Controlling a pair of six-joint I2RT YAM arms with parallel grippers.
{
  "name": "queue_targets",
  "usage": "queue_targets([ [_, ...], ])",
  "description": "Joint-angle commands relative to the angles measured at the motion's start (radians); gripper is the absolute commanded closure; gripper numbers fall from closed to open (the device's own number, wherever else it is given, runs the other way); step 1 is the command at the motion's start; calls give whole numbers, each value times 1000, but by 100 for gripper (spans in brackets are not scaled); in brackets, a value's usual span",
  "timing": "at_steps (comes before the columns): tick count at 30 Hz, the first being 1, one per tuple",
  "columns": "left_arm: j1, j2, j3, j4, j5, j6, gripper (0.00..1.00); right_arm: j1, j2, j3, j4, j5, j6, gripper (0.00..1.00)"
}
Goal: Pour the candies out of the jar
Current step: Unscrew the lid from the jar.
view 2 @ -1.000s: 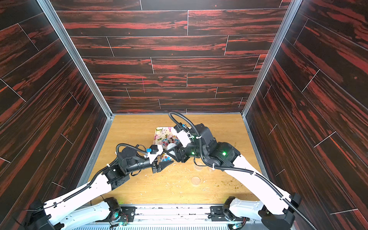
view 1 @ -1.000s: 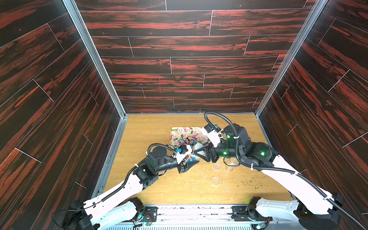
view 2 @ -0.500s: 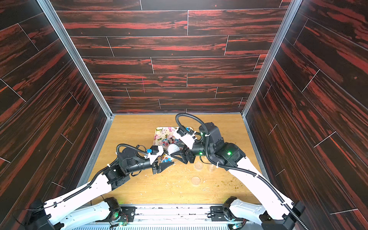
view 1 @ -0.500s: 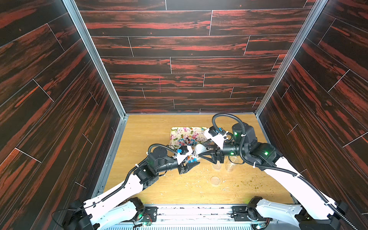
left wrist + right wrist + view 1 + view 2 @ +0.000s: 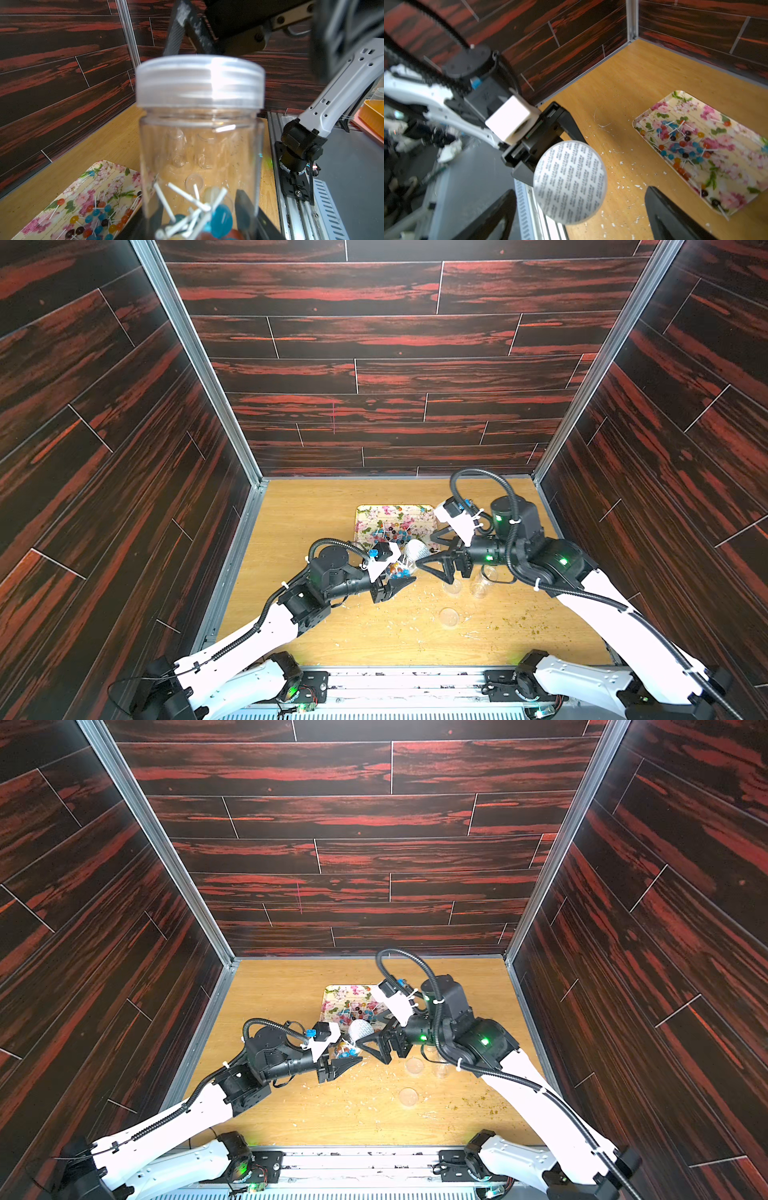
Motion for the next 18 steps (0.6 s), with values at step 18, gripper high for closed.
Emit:
queue_targets([
  [18, 1, -18, 21, -5, 2, 11, 46, 195, 75, 113, -42, 398, 411, 5],
])
